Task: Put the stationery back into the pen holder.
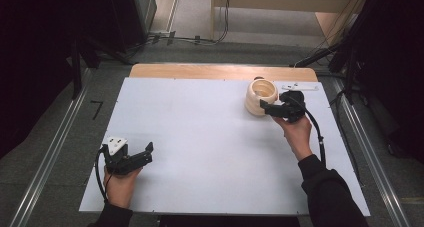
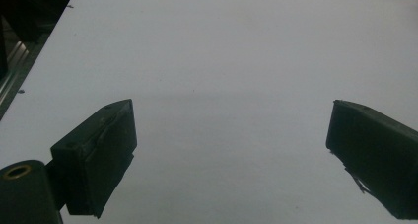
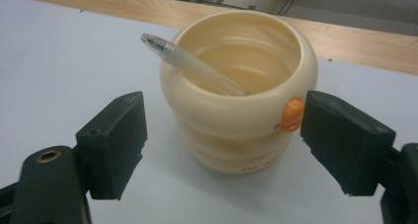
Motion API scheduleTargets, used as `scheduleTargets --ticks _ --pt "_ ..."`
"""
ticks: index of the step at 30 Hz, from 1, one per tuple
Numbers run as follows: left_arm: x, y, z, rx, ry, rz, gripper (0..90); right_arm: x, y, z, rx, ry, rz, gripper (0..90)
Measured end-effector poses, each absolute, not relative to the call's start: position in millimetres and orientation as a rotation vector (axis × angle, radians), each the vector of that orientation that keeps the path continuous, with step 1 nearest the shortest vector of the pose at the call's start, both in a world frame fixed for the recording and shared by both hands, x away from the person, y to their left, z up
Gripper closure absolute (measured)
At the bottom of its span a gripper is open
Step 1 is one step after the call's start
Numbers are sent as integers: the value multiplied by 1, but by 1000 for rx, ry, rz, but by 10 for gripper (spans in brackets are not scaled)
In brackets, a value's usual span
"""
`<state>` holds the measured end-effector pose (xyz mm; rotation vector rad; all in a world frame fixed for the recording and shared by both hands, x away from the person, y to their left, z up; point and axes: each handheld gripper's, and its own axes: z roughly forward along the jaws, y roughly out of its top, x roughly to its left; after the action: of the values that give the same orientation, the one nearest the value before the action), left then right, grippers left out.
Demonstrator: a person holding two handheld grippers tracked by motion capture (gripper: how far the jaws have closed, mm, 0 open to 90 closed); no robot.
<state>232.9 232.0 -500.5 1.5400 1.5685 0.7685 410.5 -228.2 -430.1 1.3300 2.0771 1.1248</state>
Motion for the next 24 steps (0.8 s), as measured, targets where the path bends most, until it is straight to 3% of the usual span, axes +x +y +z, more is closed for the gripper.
scheduleTargets --ticks 24 --pt "233 232 -500 1544 1571 766 58 374 -234 -452 1327 2123 1115 151"
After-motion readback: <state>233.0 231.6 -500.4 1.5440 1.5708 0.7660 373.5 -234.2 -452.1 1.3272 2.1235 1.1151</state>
